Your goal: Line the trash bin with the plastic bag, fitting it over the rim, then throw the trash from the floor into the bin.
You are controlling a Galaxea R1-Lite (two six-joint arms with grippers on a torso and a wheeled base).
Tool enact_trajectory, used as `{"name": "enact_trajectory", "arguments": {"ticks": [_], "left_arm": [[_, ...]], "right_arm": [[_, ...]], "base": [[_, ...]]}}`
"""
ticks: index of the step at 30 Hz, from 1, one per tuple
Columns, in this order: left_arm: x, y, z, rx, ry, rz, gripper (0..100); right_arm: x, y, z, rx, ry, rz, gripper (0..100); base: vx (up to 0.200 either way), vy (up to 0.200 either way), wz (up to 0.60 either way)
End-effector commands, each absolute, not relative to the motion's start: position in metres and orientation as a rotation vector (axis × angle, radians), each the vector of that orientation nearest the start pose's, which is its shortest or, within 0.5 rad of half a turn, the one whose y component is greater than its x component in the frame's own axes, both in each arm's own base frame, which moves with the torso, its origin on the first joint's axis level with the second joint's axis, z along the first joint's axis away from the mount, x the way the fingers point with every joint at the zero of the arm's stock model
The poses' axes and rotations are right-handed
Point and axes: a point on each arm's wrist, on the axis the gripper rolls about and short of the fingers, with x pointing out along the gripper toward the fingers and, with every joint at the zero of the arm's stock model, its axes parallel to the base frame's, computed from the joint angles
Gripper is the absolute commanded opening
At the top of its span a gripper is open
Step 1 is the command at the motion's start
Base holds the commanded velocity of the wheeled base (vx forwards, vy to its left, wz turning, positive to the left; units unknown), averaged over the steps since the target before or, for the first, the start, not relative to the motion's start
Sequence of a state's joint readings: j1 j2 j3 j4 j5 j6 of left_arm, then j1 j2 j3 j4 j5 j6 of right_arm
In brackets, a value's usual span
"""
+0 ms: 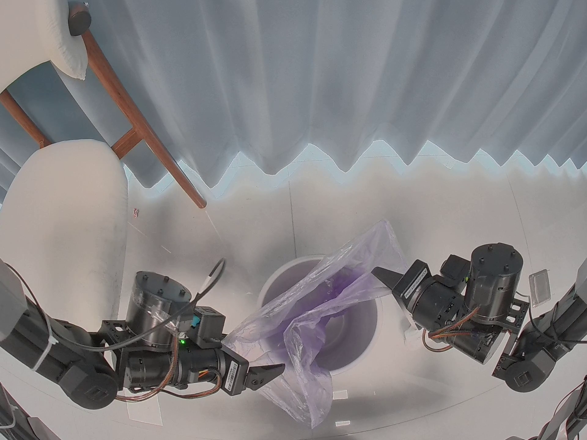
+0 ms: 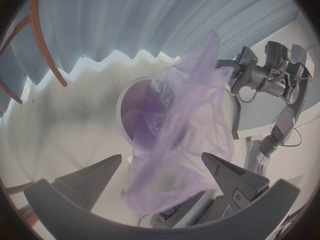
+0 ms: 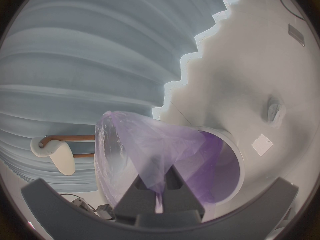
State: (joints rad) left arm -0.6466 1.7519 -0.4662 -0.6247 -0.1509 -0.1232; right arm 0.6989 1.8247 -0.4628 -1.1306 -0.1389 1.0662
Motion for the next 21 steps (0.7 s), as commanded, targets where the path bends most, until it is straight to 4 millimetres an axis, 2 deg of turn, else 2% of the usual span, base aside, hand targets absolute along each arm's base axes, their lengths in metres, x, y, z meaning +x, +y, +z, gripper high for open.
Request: {"name": "enact_trajectory", "arguments": {"ticks": [1,11,12,16,21], "left_arm": [[0.217,-0.167,0.076,0.064,0.726,-0.698,100],[0.218,-0.167,0.068,0.071,0.754,-0.683,100],[0.218,-0.167,0.068,0.07,0.752,-0.683,0],[0.221,-0.171,0.066,0.074,0.75,-0.69,0],[0.214,-0.169,0.066,0.076,0.762,-0.695,0]], "right_arm": [[0.218,0.179,0.118,0.948,0.468,0.399,0],[0.21,0.172,0.121,0.95,0.465,0.401,0],[0.209,0.172,0.121,0.949,0.466,0.4,0],[0.208,0.171,0.122,0.949,0.463,0.402,0],[0.205,0.168,0.133,0.964,0.434,0.425,0]], "base": [[0.0,0.0,0.0],[0.0,0.0,0.0],[0.0,0.0,0.0],[0.0,0.0,0.0],[0.0,0.0,0.0]]}}
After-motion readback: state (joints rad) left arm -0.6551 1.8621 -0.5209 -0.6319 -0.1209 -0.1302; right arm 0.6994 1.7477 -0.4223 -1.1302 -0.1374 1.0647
